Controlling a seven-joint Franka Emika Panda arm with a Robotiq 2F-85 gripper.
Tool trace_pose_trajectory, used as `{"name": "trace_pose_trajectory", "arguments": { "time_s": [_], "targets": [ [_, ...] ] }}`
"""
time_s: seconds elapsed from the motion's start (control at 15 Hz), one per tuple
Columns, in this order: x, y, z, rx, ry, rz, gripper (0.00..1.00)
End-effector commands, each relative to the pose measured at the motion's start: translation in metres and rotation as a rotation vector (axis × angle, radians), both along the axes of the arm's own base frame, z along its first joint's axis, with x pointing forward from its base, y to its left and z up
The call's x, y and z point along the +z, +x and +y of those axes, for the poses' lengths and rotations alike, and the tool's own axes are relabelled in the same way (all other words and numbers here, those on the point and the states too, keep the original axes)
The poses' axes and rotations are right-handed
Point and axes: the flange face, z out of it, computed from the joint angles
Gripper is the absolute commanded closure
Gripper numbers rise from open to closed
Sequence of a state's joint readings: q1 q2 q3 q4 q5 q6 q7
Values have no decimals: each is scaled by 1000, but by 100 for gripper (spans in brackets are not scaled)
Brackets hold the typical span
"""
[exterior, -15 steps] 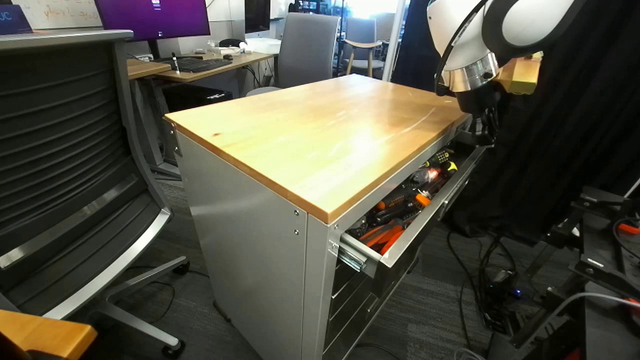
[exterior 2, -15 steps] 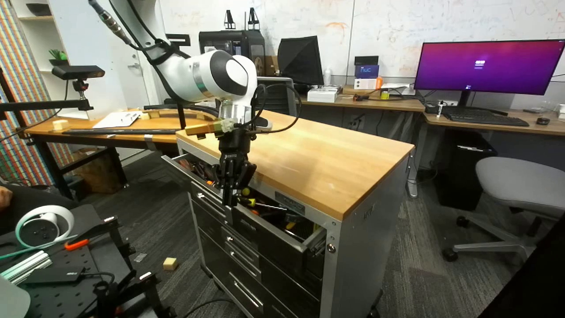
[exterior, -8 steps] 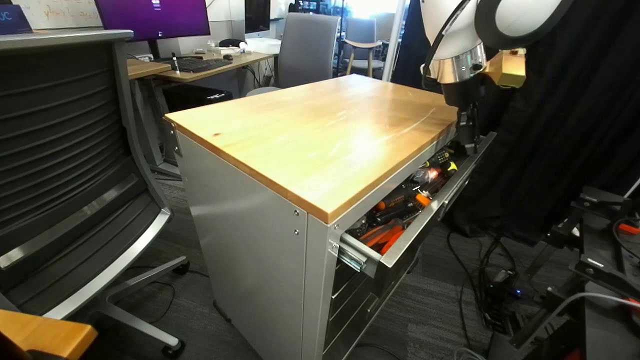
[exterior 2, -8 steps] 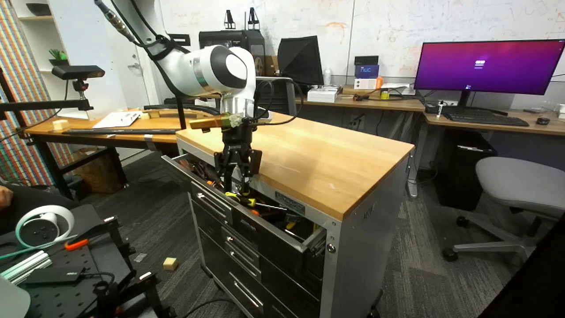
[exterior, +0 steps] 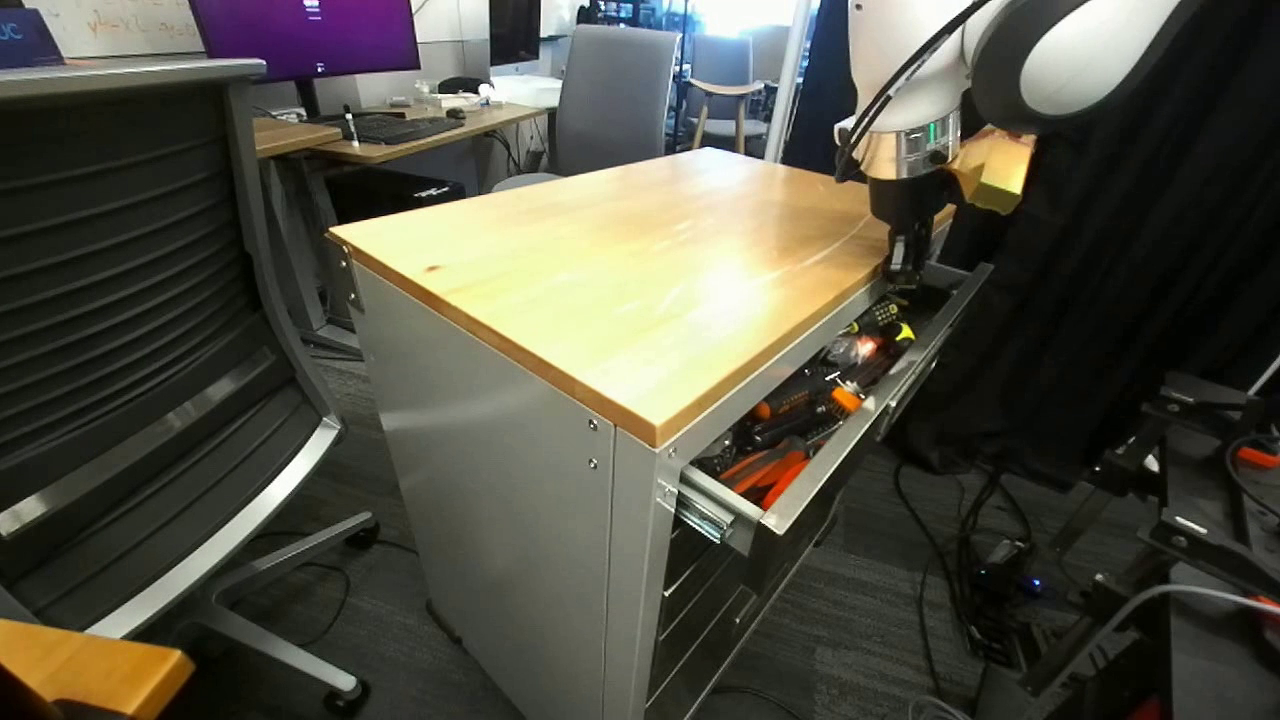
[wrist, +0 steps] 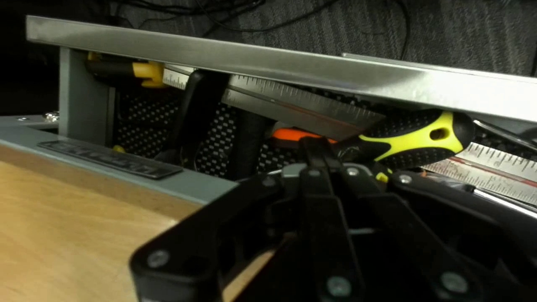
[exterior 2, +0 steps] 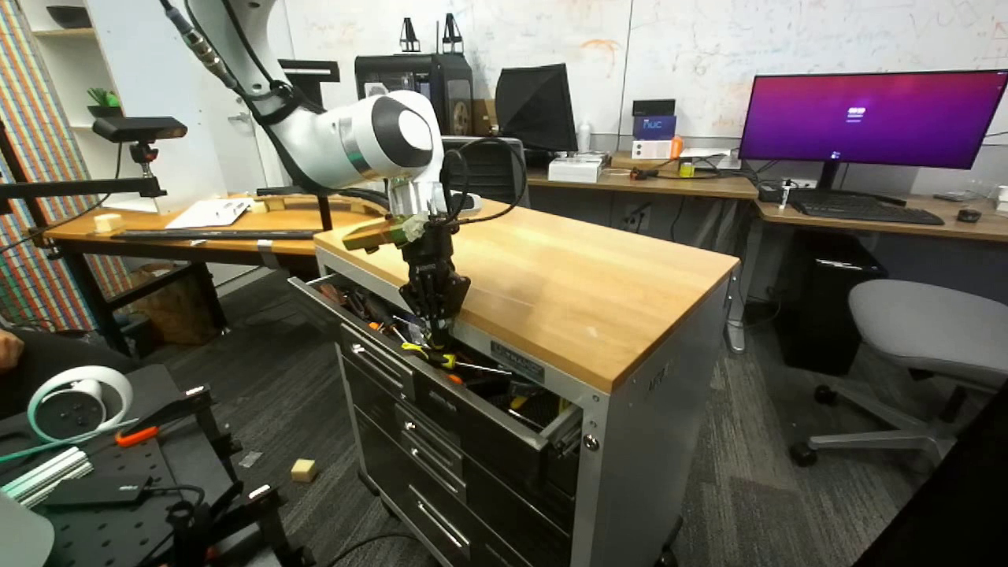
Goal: Put the black screwdriver inside the open drawer then close the drawer
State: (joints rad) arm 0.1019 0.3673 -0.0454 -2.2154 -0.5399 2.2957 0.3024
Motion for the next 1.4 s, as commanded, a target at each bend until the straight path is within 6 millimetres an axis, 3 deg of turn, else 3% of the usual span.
{"name": "trace_pose_trajectory", "arguments": {
  "time_s": [0.0, 0.2, 0.4, 1.07, 1.33],
  "targets": [
    [-9, -3, 11, 14, -29, -71, 97],
    [-11, -15, 18, 51, 16, -80, 95],
    [1, -21, 22, 91, 118, -140, 94],
    [14, -38, -8, 138, 337, -244, 95],
    [34, -40, -16, 123, 231, -259, 95]
  ]
}}
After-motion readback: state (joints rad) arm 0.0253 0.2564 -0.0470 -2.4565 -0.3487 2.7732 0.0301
